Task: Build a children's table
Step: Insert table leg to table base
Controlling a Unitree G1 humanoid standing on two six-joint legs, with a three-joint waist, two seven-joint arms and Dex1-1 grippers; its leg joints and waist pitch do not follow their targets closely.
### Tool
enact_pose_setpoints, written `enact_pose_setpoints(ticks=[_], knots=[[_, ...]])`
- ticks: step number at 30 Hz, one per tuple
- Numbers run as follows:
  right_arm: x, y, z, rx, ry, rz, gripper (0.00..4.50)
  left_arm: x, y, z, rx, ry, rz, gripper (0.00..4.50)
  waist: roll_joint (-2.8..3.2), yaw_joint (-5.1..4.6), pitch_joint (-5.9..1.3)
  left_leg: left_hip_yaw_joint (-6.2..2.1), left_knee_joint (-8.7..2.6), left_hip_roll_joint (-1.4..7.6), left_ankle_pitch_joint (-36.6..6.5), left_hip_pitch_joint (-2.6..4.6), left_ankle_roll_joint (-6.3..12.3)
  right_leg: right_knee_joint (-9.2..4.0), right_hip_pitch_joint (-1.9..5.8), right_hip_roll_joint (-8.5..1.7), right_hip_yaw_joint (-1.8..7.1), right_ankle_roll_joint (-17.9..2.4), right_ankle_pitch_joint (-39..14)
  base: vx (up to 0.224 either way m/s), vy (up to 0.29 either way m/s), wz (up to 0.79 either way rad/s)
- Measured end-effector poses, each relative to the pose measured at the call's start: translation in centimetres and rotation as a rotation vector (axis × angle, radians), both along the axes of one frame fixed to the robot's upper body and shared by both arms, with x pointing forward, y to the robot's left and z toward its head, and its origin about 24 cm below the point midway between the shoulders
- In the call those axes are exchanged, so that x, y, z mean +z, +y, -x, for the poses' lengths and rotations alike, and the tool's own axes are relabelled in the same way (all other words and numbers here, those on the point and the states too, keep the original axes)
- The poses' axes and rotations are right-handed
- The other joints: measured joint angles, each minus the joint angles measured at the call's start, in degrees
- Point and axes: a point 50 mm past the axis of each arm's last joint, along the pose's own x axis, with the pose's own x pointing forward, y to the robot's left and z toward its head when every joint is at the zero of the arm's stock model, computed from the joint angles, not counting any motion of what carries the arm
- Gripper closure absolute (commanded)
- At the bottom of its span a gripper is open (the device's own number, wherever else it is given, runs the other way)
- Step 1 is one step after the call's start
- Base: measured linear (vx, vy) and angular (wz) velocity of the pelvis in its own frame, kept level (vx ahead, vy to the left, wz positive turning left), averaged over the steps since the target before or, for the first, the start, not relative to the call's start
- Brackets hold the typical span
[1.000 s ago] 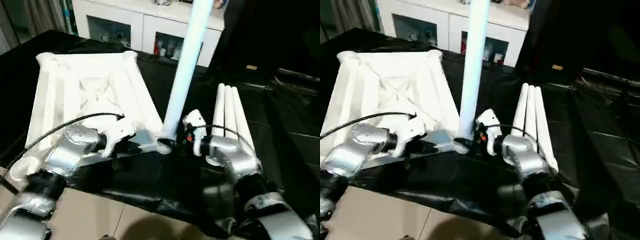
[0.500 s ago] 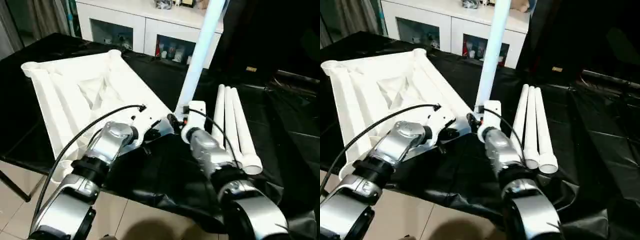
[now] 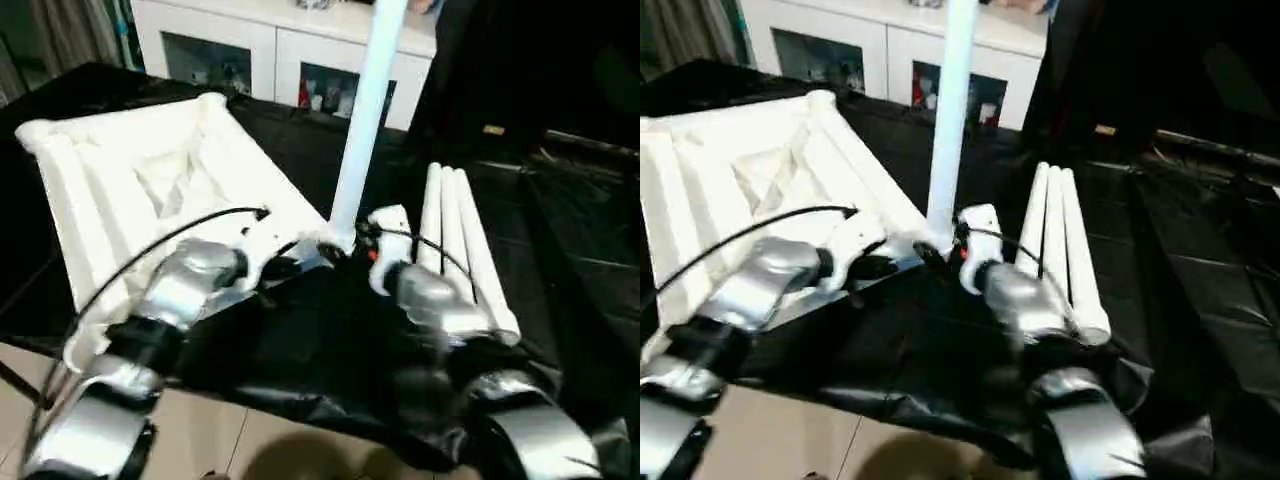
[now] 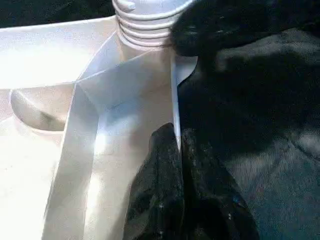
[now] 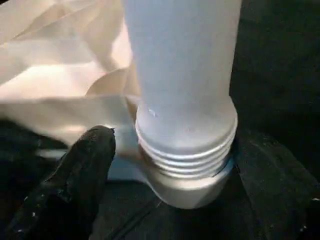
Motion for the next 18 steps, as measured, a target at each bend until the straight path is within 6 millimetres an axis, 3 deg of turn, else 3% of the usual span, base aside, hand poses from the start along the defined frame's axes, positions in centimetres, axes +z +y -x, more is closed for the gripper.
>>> enact_pose_setpoints(ticks=[3,7,13,16,18], knots=[[0.3,-1.2,0.5,0.112,-0.019,0.02,0.59,0.1,0.8,0.7,-0.081,0.014,-0.003,4.5,0.07,0.35,0.04,0.03,0.0,0.0,-0.01,0.0,0.02,-0.03,0.0,0.0,0.01,-0.03,-0.07,0.0,0.0,0.0],[0.7,-0.9,1.2,0.268,-0.025,0.03,0.59,0.1,1.6,2.1,-0.191,0.074,0.013,4.5,0.13,0.73,0.07,0.03,-0.03,0.01,-0.01,0.01,0.02,-0.02,0.0,0.0,0.01,-0.06,-0.11,0.0,0.0,0.0],[0.1,-0.6,2.1,0.366,0.014,0.051,0.59,0.1,1.5,2.7,-0.251,0.097,0.017,4.5,0.21,1.7,0.12,0.1,0.02,0.01,-0.02,0.03,0.02,0.02,0.09,-0.03,0.11,-0.06,-0.1,0.0,0.0,0.0],[0.1,-0.7,2.1,0.368,0.016,0.054,0.75,0.1,1.5,2.7,-0.253,0.098,0.015,4.5,0.21,1.81,0.13,0.08,-0.01,0.02,-0.01,0.06,0.01,0.09,0.08,-0.03,0.09,-0.05,-0.11,0.0,0.0,0.0],[0.1,-0.7,2.2,0.371,0.017,0.054,1.1,0.2,1.6,2.7,-0.258,0.1,0.015,4.5,0.21,1.84,0.13,0.08,-0.04,0.02,-0.01,0.05,0.0,0.09,0.07,-0.03,0.08,-0.05,-0.11,0.0,0.0,0.0]])
